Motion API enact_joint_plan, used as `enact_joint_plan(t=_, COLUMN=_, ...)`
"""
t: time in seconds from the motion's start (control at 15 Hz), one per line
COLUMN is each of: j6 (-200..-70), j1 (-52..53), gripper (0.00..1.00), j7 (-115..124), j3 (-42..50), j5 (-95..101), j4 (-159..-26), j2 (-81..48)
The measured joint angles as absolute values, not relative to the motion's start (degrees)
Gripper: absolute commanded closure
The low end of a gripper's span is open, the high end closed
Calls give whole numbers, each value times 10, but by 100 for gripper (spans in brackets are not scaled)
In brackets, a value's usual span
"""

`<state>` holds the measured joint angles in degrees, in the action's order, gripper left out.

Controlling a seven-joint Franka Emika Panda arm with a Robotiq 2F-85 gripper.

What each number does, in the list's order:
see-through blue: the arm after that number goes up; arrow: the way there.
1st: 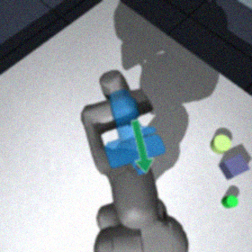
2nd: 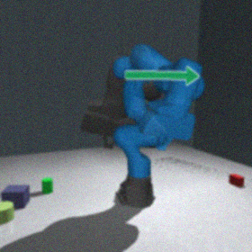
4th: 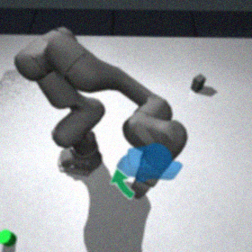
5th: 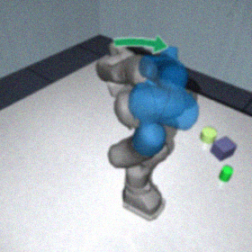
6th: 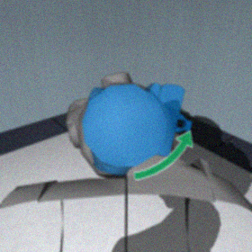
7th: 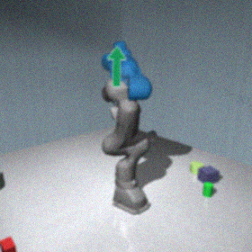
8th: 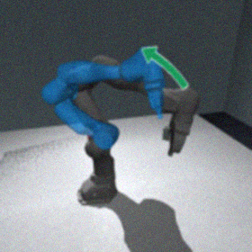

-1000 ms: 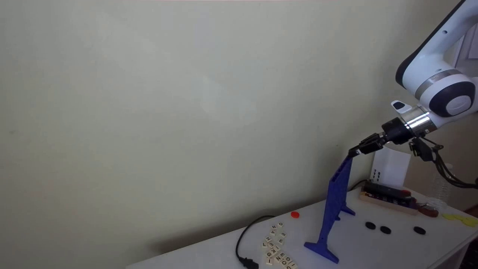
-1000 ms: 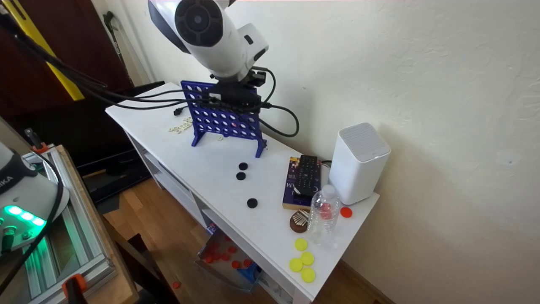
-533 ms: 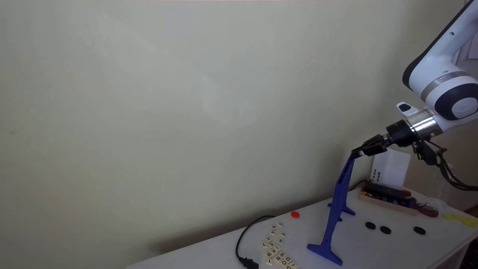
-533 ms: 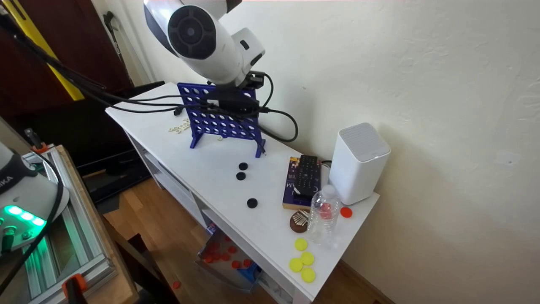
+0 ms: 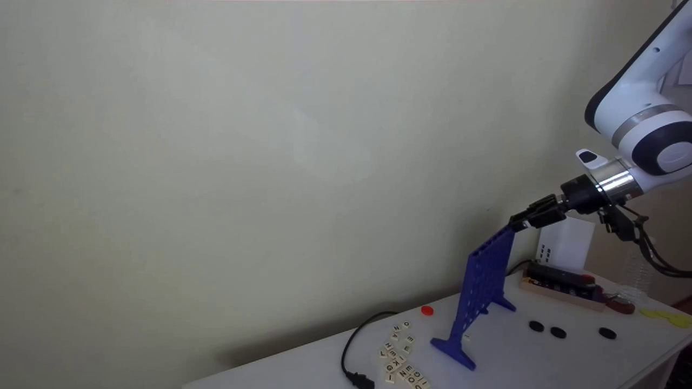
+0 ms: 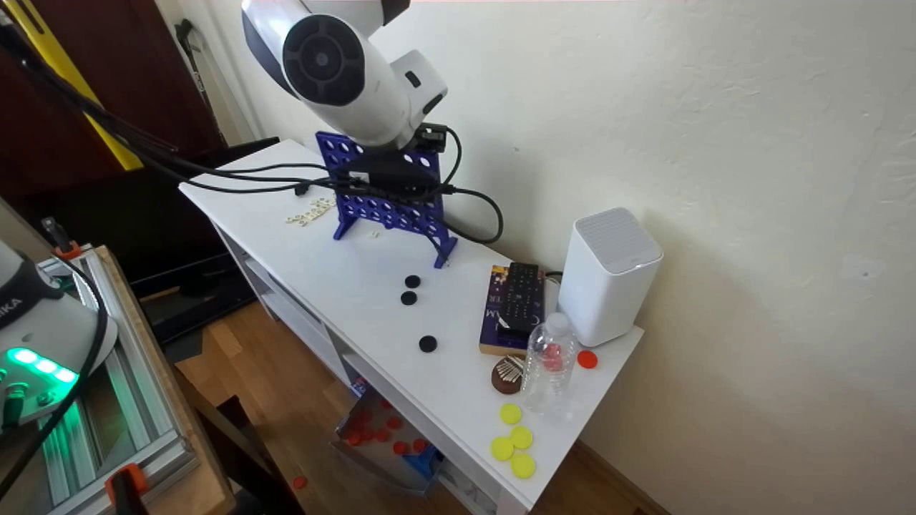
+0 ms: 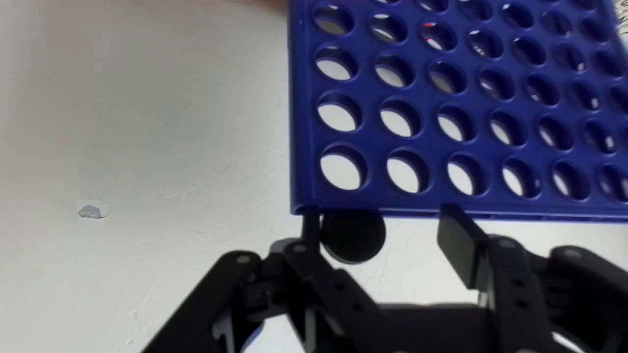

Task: Put one black chip on top of the blue gameboard.

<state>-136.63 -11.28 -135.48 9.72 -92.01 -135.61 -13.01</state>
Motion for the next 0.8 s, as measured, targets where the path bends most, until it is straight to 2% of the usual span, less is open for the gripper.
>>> enact_joint_plan(t=0.13, j6=-1366, j1=-112, gripper=0, j7=-1355, j3=97, j5=-920, j4=-1358, j2=-130)
enact_joint_plan(t=0.8, j6=-1371, j1=-106, gripper=0, j7=-1359, j3=97, j5=-920, j4=-1363, j2=-130)
